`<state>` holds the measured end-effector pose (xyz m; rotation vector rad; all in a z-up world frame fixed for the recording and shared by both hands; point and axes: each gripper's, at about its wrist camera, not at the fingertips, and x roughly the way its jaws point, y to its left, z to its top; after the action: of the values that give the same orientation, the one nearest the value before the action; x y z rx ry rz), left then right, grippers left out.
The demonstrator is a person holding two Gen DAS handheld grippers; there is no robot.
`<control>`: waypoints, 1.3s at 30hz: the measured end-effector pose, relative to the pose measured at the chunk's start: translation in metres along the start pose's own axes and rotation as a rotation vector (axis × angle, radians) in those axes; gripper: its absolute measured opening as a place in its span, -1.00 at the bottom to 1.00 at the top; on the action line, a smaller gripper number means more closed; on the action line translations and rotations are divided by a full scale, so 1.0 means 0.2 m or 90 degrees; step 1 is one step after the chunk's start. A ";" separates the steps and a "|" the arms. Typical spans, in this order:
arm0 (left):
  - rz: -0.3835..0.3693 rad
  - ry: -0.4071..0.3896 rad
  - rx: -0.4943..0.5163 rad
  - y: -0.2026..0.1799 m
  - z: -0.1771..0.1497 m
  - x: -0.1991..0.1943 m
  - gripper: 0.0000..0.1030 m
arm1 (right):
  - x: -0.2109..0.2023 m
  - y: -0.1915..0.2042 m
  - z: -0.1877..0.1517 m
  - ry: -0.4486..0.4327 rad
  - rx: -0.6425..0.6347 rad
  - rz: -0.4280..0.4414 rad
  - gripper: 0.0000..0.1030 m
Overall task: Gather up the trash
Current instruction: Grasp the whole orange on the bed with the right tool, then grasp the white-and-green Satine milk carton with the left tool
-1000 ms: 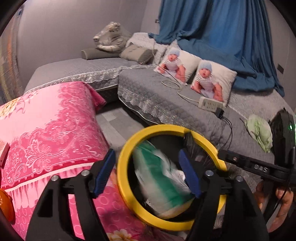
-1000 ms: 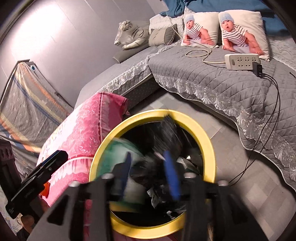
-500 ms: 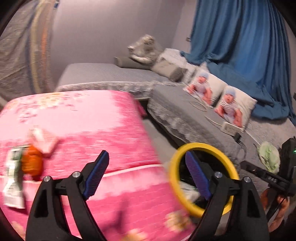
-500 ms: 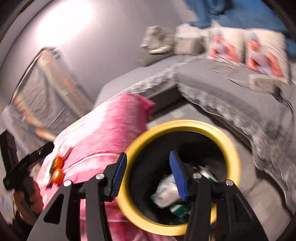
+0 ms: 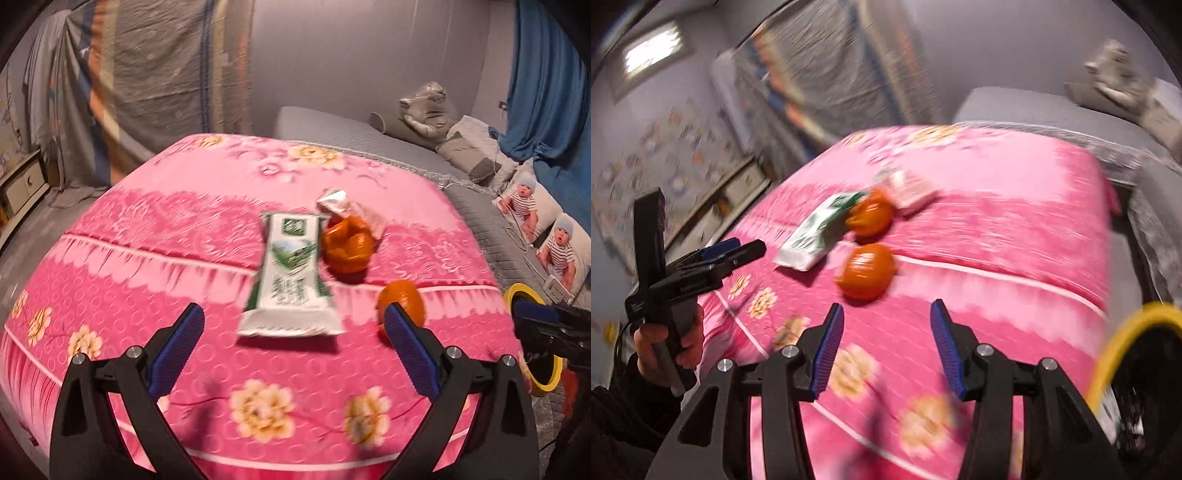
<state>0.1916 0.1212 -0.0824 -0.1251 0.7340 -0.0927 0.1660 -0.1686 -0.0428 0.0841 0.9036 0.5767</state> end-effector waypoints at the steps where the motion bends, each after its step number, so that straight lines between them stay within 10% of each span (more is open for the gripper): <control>1: 0.002 0.003 -0.003 0.03 -0.01 0.00 0.81 | 0.08 0.04 0.04 0.021 -0.007 0.003 -0.10; 22: -0.005 0.062 0.017 0.15 -0.05 0.10 0.81 | 0.65 0.12 0.22 0.125 -0.010 -0.103 -0.03; 39: -0.004 0.117 0.051 -0.01 0.11 0.31 0.81 | 0.24 0.06 0.15 0.028 0.051 0.000 -0.22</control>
<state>0.2520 0.1138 -0.1071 -0.0426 0.9114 -0.1415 0.2068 -0.1298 -0.0558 0.1439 0.9698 0.5451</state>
